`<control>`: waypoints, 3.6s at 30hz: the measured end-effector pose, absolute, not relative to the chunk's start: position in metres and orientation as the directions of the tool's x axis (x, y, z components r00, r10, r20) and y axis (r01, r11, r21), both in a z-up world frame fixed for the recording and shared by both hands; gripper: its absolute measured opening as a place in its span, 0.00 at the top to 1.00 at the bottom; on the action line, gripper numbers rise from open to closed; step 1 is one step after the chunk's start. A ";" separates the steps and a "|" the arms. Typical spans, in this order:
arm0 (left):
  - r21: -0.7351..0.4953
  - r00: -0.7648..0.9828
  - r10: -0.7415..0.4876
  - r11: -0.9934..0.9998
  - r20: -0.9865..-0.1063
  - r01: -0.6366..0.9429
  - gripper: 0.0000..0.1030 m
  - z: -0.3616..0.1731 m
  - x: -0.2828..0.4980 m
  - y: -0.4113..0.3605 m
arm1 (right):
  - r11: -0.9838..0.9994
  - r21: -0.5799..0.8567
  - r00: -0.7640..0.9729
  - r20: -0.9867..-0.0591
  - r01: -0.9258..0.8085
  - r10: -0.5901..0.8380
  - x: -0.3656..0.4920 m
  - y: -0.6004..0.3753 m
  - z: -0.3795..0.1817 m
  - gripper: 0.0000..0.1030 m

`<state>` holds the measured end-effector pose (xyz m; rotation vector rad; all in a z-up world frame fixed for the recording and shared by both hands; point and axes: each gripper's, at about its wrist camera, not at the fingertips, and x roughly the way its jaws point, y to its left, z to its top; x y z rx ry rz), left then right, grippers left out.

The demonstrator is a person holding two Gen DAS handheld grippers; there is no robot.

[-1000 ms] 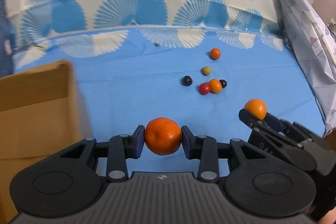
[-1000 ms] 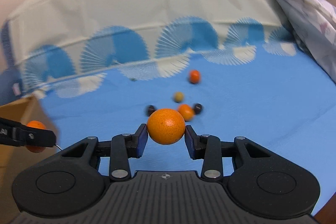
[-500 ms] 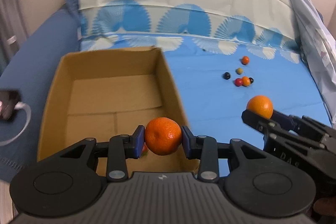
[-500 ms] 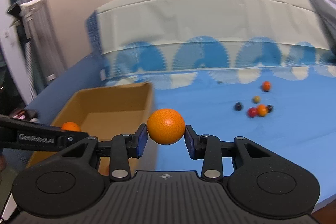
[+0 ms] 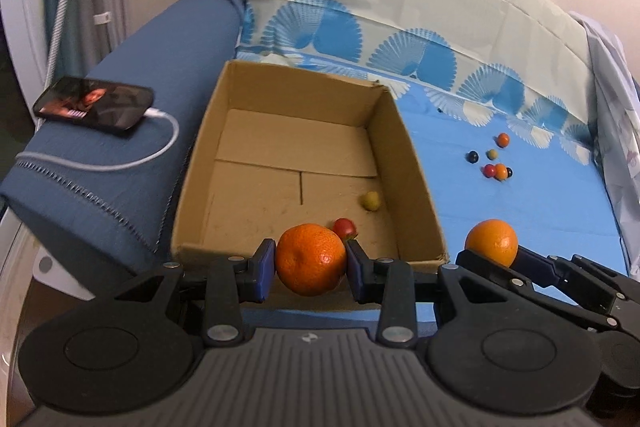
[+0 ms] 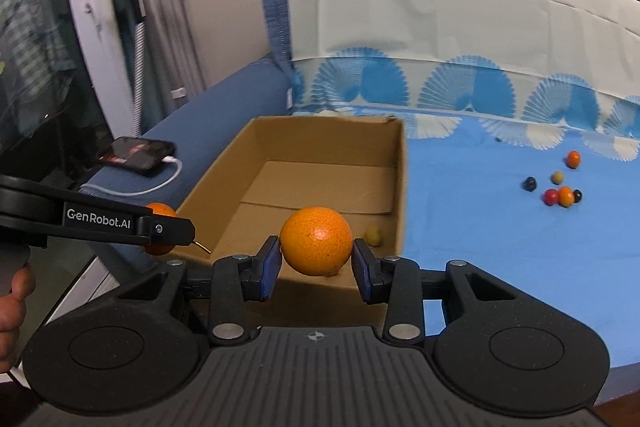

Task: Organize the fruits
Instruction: 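Carry both tangerines over the box, lowering them inside, then open the left tool while the right tool opens, dropping both tangerines in the box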

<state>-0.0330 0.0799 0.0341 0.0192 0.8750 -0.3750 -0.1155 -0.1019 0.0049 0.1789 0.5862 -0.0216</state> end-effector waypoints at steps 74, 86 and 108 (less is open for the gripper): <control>-0.098 0.570 -0.216 0.968 -0.793 0.231 0.60 -0.026 0.104 0.057 | 0.993 0.117 0.750 -0.659 0.026 0.058 0.011 -0.096 -0.059 0.61; -0.052 0.533 -0.185 0.965 -0.825 0.255 0.60 -0.067 0.121 0.047 | 0.996 0.078 0.701 -0.708 -0.037 0.082 0.030 -0.083 -0.088 0.61; -0.059 0.569 -0.234 0.949 -0.788 0.308 0.00 -0.048 0.087 0.056 | 1.000 0.020 0.717 -0.696 -0.022 0.030 0.002 -0.090 -0.064 0.09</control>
